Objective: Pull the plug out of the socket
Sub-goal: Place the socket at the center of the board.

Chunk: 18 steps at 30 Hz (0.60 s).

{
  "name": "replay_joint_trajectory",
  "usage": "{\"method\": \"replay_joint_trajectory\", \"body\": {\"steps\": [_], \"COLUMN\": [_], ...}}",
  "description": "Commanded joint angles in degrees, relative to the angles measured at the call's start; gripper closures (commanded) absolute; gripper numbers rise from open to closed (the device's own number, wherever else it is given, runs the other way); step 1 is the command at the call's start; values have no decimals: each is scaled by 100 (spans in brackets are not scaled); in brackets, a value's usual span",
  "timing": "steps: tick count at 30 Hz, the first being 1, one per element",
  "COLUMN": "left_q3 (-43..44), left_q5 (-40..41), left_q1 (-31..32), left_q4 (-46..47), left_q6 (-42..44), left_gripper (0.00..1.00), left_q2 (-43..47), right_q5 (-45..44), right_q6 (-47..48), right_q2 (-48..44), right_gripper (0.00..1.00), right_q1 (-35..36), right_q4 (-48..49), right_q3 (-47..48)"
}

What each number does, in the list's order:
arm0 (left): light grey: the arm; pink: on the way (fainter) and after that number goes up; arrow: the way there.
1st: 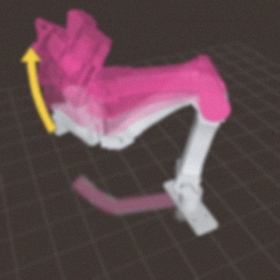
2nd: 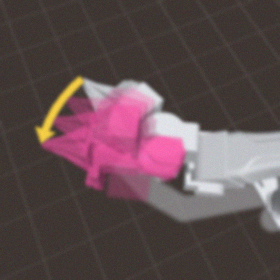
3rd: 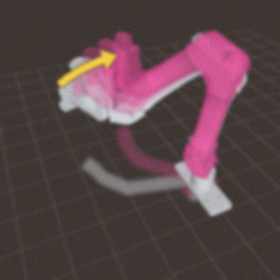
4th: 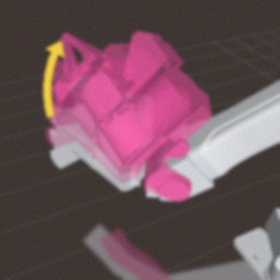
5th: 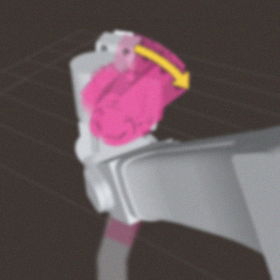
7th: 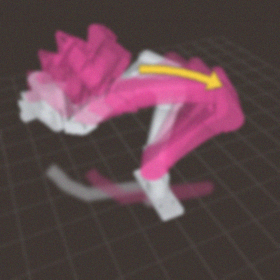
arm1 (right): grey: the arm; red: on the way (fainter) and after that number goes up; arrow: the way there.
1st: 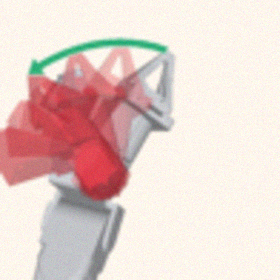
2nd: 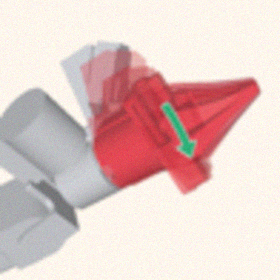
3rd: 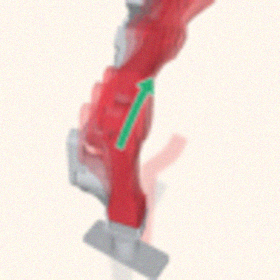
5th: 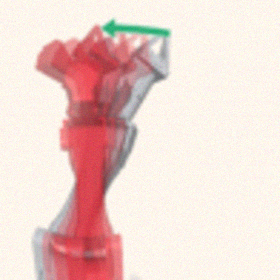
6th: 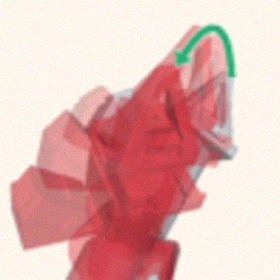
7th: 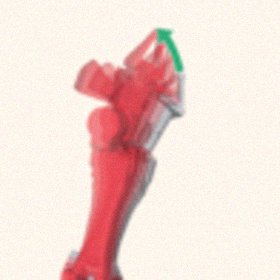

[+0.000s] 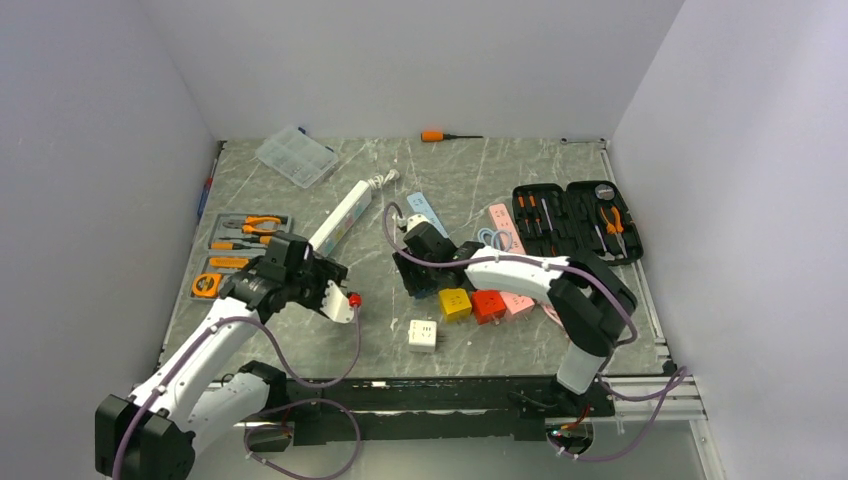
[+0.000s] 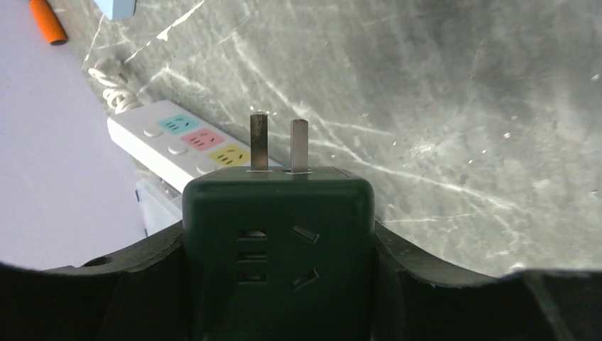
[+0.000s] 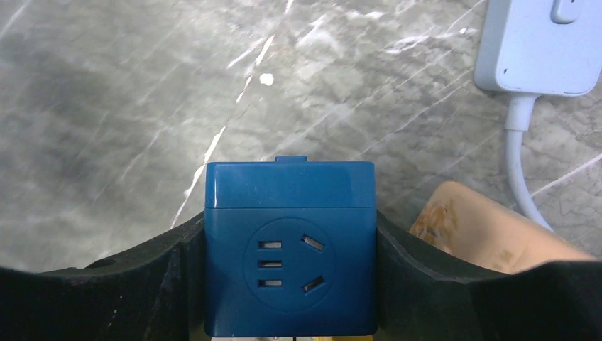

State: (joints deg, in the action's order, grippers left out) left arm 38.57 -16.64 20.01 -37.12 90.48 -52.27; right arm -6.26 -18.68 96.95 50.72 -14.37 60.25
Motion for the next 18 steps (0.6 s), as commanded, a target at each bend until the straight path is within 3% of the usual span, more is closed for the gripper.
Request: {"method": "replay_joint_trajectory", "body": {"steps": [1, 6, 15, 18], "left_q3": [172, 288, 660, 713], "left_q5": [-79, 144, 445, 517], "left_q1": [274, 582, 1047, 1231], "left_q4": [-86, -89, -124, -53], "left_q6": [-408, -769, -1436, -1411], "left_gripper": [100, 100, 100, 100], "left_q2": [-78, -399, -1031, -1232], "right_q5": [-773, -880, -702, -610], "right_q6": [-111, -172, -257, -232], "right_q2": [324, 624, -153, -498], "right_gripper": [90, 44, 1, 0], "right_q1": [18, 33, 38, 16], "right_q4": [639, 604, 140, 7], "right_q3": [443, 571, 750, 866]}}
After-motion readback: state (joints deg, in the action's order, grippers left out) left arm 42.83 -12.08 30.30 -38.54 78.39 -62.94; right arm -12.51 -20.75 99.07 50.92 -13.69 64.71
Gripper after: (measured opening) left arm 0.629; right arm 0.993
